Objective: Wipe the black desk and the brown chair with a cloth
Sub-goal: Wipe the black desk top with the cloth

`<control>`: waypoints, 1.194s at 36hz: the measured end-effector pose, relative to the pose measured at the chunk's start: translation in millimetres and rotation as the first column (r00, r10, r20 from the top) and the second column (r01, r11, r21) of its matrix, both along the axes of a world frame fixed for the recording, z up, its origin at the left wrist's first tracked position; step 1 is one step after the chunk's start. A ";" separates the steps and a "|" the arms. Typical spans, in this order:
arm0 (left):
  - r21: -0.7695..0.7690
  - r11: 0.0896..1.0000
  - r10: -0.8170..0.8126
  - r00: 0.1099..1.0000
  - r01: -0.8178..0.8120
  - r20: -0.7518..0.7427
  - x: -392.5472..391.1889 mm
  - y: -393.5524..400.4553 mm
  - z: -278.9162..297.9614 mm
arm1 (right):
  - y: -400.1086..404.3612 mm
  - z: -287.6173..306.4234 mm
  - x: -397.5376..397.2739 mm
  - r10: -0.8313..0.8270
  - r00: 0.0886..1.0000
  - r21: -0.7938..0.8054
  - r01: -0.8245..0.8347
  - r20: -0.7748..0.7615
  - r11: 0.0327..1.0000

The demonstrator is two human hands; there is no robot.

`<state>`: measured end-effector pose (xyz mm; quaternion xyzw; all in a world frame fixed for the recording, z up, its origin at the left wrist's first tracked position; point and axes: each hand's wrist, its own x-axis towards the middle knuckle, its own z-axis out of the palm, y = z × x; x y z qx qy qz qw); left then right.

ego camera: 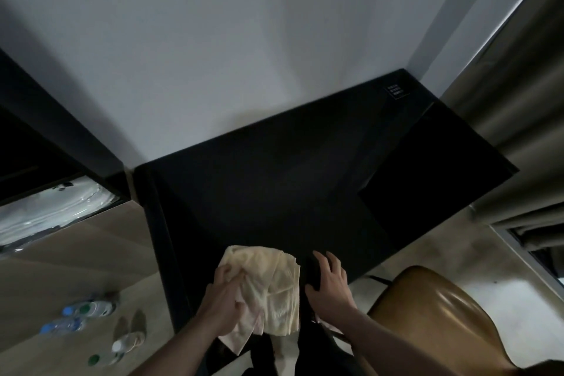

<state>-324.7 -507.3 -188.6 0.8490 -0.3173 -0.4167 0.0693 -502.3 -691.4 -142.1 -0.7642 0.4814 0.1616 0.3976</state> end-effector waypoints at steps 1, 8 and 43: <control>-0.007 1.000 0.000 1.000 0.000 -0.008 -1.1 -8.5 0.3 | -6.5 -1.2 -4.5 -0.005 1.000 -0.003 0.005 -0.010 1.000; -0.007 1.000 -0.017 0.995 0.016 -0.097 -15.5 -89.8 6.9 | -52.5 -5.9 -25.1 -0.025 0.998 -0.018 0.024 -0.055 1.000; -0.001 0.995 -0.097 0.995 0.097 0.027 44.8 -84.8 56.5 | -25.5 -21.1 55.0 0.040 0.965 0.169 0.004 -0.258 0.986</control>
